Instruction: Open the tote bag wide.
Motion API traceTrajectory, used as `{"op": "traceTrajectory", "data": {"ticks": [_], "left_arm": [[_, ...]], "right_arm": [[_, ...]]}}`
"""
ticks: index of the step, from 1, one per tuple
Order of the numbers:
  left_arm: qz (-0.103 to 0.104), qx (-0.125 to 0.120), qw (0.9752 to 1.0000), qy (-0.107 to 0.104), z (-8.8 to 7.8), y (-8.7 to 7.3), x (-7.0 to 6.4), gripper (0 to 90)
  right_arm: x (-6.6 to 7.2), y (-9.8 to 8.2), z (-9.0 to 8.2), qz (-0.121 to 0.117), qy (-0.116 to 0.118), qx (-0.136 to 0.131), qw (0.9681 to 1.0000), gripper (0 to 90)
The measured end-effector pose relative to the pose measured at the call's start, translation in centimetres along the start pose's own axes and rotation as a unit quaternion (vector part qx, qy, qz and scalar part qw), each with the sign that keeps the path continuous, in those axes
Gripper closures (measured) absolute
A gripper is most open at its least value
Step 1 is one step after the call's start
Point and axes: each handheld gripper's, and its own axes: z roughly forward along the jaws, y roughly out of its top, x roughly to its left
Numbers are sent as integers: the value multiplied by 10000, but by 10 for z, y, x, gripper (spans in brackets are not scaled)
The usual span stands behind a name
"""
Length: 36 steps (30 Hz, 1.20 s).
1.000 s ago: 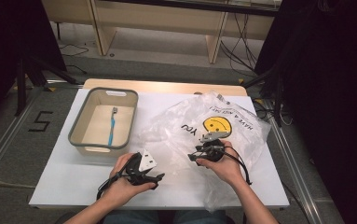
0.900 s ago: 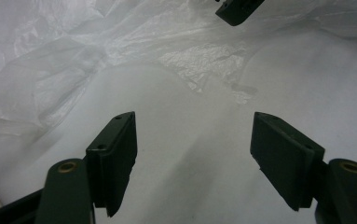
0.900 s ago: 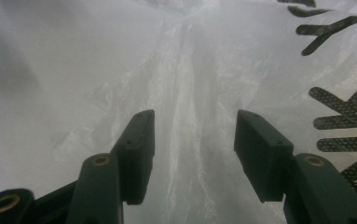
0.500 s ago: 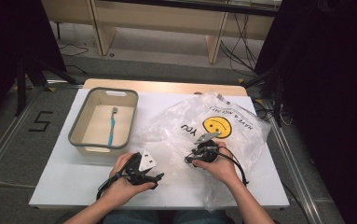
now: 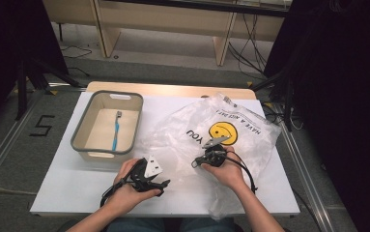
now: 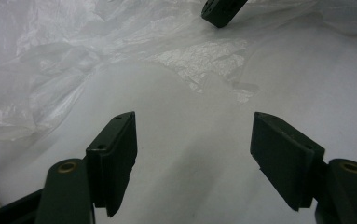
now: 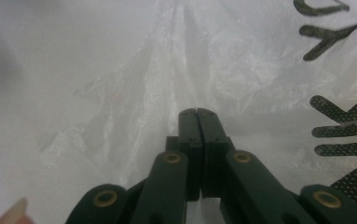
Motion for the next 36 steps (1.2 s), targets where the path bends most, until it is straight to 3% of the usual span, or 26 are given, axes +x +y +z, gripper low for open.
{"op": "traceTrajectory", "data": {"ticks": [4, 11, 22, 24, 29, 32, 36], "left_arm": [[2, -7, 10000, -7, 0, 0, 0, 316], [-3, -17, 10000, -8, 0, 0, 0, 319], [33, -148, 9999, -13, 0, 4, -1, 335], [26, -232, 9997, -28, 0, 7, -2, 376], [65, -463, 9988, -157, 9, 24, -2, 458], [97, -554, 9981, -235, 25, 37, -2, 539], [-15, -413, 9988, -254, 52, 46, -2, 693]], "right_arm": [[1, 2, -3, 56, 9, -71, 10000, 900], [3, 12, -23, 63, -205, -589, 9980, 900], [6, 25, -51, -378, -612, -1061, 9918, 900], [6, 27, -55, -447, -665, -1168, 9899, 900], [7, 30, -59, -479, -636, -1266, 9888, 900], [8, 30, -60, -488, -592, -1313, 9884, 900], [9, 31, -61, -437, -531, -1350, 9885, 900]]}}
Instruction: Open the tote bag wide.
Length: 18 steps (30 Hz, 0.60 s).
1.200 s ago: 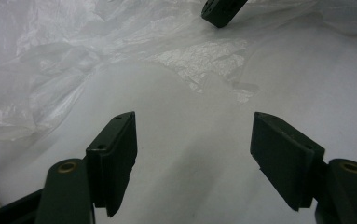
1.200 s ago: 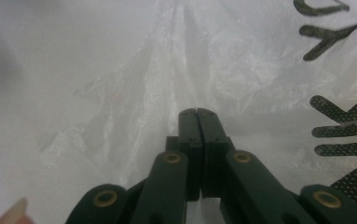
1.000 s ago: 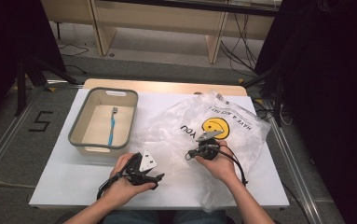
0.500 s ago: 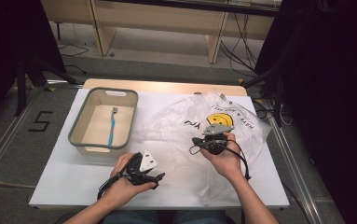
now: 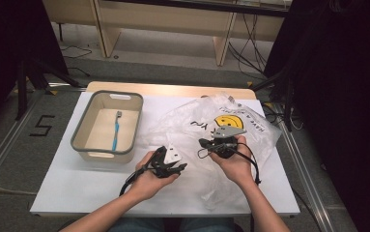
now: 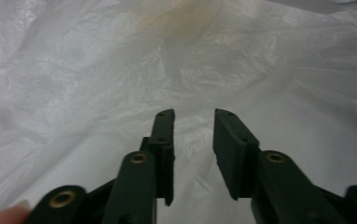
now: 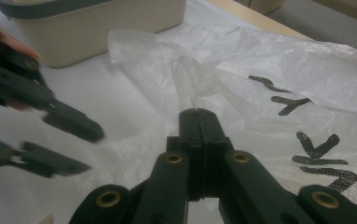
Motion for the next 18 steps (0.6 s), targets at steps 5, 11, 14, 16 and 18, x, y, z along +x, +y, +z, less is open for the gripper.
{"op": "traceTrajectory", "data": {"ticks": [5, 11, 14, 16, 18], "left_arm": [[-104, 317, 9994, -31, 24, -1, 3, 806], [-150, 532, 9985, -40, 33, -2, 4, 847], [-91, 603, 9981, -39, 37, -4, 3, 846], [-76, 634, 9979, -59, 38, -4, 3, 851], [-84, 648, 9978, -68, 38, -4, 3, 855]], "right_arm": [[-1, 0, -2, 67, 70, -68, 9999, 900], [-3, 3, -7, 122, 44, -184, 9997, 900], [-6, 9, -12, 149, -39, -362, 9992, 900], [-7, 12, -13, 204, -71, -431, 9988, 900], [-8, 14, -15, 231, -111, -507, 9984, 900]]}}
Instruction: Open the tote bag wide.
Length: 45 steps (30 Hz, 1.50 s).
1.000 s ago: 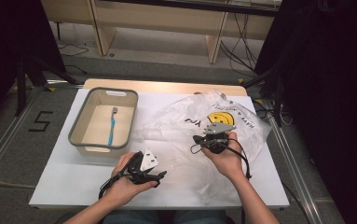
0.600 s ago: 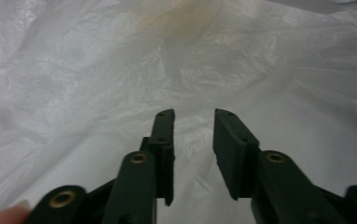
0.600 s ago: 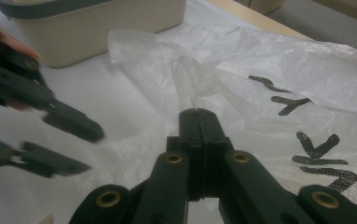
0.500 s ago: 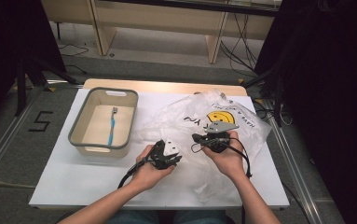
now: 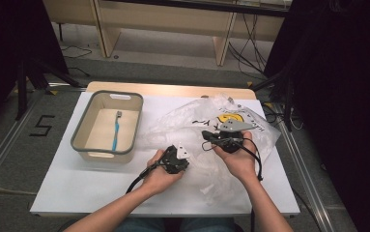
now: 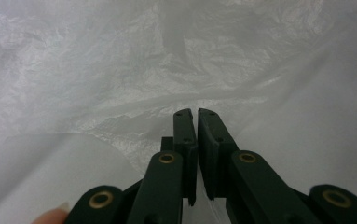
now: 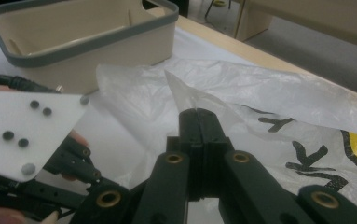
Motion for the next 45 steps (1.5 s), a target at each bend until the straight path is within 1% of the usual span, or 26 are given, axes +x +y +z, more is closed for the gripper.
{"op": "traceTrajectory", "data": {"ticks": [2, 6, 8, 9, 10, 11, 14, 17, 18, 24, 30, 32, 37, 41, 45], "left_arm": [[-16, -4, 10000, -3, 0, 0, 0, 857], [-40, -3, 10000, 11, 0, 0, -1, 862], [-25, -2, 10000, 22, 0, 0, -1, 863], [-30, -2, 10000, 20, 0, 0, -1, 863], [-44, -1, 10000, 15, 0, 0, -1, 862], [-43, 2, 10000, 15, 0, 0, -1, 862], [-29, 1, 10000, 25, 0, 0, -1, 860], [7, 4, 10000, 49, -1, -1, -2, 860], [10, 4, 10000, 51, -1, -1, -2, 860], [21, 6, 10000, 60, -1, -1, -2, 854], [51, 11, 10000, 70, -2, -1, -2, 847], [27, -4, 10000, 75, -1, -1, -2, 847], [75, 14, 9999, 87, -2, -2, -2, 839], [57, 8, 9999, 87, -2, -2, -2, 828], [21, -16, 10000, 63, -7, -1, -1, 795]], "right_arm": [[-1, 1, -1, -15, -17, -32, 10000, 900], [-1, 6, -3, -16, -108, -186, 9998, 900], [-2, 10, -5, -8, -169, -330, 9993, 900], [-2, 10, -5, -8, -169, -330, 9993, 900], [-3, 13, -6, -13, -212, -413, 9989, 900], [-3, 13, -6, -13, -212, -413, 9989, 900], [-5, 18, -9, 58, -278, -565, 9980, 900], [-6, 20, -10, 70, -301, -603, 9977, 900], [-6, 22, -10, 85, -332, -660, 9972, 900], [-8, 27, -12, 112, -354, -806, 9961, 900], [-9, 30, -13, 158, -386, -895, 9951, 900], [-9, 30, -13, 166, -399, -908, 9949, 900], [-9, 30, -13, 181, -404, -918, 9948, 900], [-9, 30, -12, 184, -397, -916, 9948, 900], [-10, 30, -12, 190, -389, -908, 9949, 900]]}}
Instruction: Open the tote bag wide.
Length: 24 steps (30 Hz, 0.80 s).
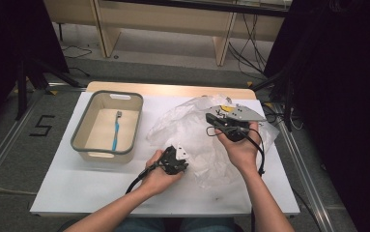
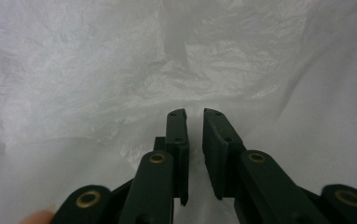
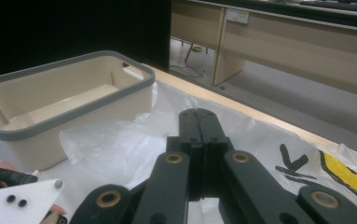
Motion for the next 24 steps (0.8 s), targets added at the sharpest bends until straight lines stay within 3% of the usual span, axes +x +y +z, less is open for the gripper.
{"op": "traceTrajectory", "data": {"ticks": [4, 5, 7, 9, 12, 16, 24], "left_arm": [[8, -213, 9998, 1, -11, 1, 0, 725], [39, -254, 9997, 32, -15, 1, 0, 658], [71, -321, 9994, 45, -22, 0, 0, 629], [55, -365, 9993, 31, -28, -1, 1, 536], [34, -486, 9988, 56, -37, -3, 2, 490], [10, -492, 9988, 14, -51, -9, 4, 392], [-63, -627, 9979, 127, -76, -26, 10, 339]], "right_arm": [[-1, 0, 0, 9, -7, -6, 10000, 900], [-1, 0, -1, 6, 0, -2, 10000, 900], [-1, 0, -1, 10, 2, -2, 10000, 900], [-1, 0, -1, 9, 5, -4, 10000, 900], [-1, 0, -1, 7, 5, -11, 10000, 900], [-2, -1, -2, 18, 8, 4, 10000, 900], [-2, -1, -2, 9, 11, 13, 10000, 900]]}}
